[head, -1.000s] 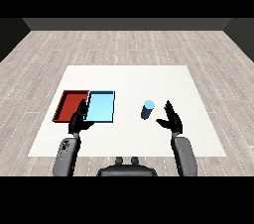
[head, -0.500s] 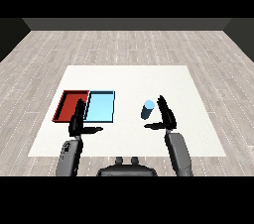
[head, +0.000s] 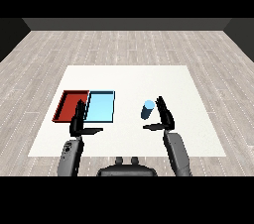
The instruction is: Pick the blue can and put it in the blue box
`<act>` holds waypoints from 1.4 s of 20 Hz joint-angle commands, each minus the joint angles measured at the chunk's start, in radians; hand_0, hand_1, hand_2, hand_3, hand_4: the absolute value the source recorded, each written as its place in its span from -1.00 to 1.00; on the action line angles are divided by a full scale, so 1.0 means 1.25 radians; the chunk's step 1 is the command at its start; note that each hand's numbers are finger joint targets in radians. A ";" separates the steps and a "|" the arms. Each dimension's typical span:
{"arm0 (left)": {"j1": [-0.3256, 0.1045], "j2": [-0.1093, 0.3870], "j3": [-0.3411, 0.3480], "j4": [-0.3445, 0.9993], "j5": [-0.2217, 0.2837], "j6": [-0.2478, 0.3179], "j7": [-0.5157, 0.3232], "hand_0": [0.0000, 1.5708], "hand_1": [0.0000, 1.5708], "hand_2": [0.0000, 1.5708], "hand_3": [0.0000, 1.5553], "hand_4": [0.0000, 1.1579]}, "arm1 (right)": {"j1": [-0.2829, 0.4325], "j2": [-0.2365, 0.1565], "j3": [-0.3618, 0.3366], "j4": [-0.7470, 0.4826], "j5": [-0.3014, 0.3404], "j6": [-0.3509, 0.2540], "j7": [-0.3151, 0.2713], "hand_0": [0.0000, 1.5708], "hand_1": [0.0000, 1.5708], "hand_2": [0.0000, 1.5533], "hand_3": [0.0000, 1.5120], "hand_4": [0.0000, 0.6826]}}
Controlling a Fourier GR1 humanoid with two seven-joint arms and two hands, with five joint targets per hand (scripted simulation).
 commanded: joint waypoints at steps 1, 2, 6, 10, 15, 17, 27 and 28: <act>0.037 -0.002 -0.014 -0.017 -0.006 -0.014 -0.021 -1.00 -1.00 -1.00 -1.00 -1.00 | 0.055 0.008 0.023 -0.054 0.011 0.000 -0.005 -1.00 -1.00 -1.00 -1.00 -1.00; 0.042 -0.003 -0.015 -0.028 -0.010 -0.005 -0.001 -1.00 -1.00 -1.00 -1.00 -1.00 | -0.030 0.004 -0.014 -0.017 -0.009 -0.010 0.025 -1.00 -1.00 -1.00 -1.00 -1.00; 0.002 0.014 0.006 -0.036 -0.017 0.010 0.021 -1.00 -1.00 -1.00 -1.00 -1.00 | -0.029 -0.017 -0.036 0.032 -0.020 0.013 0.012 -1.00 -1.00 -1.00 -1.00 -1.00; -0.038 0.001 0.006 0.017 -0.009 0.010 0.015 -1.00 -1.00 -1.00 -1.00 -1.00 | -0.017 -0.007 -0.019 0.013 -0.023 -0.003 0.026 -1.00 -1.00 -1.00 -1.00 -1.00; -0.013 0.007 0.006 -0.032 -0.020 0.019 0.028 -1.00 -1.00 -1.00 -1.00 -1.00 | -0.064 -0.017 -0.053 0.103 -0.039 0.005 0.022 -1.00 -1.00 -1.00 -1.00 -1.00; 0.032 0.009 -0.006 -0.095 -0.025 0.024 0.074 -1.00 -1.00 -1.00 -1.00 -1.00 | -0.104 -0.025 -0.086 0.143 -0.058 -0.004 0.038 -1.00 -1.00 -1.00 -1.00 -1.00; -0.043 0.001 0.007 -0.002 -0.037 0.035 0.040 -1.00 -1.00 -1.00 -1.00 -1.00 | -0.210 -0.001 -0.103 0.399 -0.031 -0.040 -0.071 -1.00 -1.00 -1.00 -1.00 -1.00; 0.033 -0.006 -0.012 -0.065 -0.041 0.028 0.025 -1.00 -1.00 -1.00 -1.00 -1.00 | -0.229 -0.024 -0.123 0.394 -0.050 -0.031 -0.044 -1.00 -1.00 -1.00 -1.00 -1.00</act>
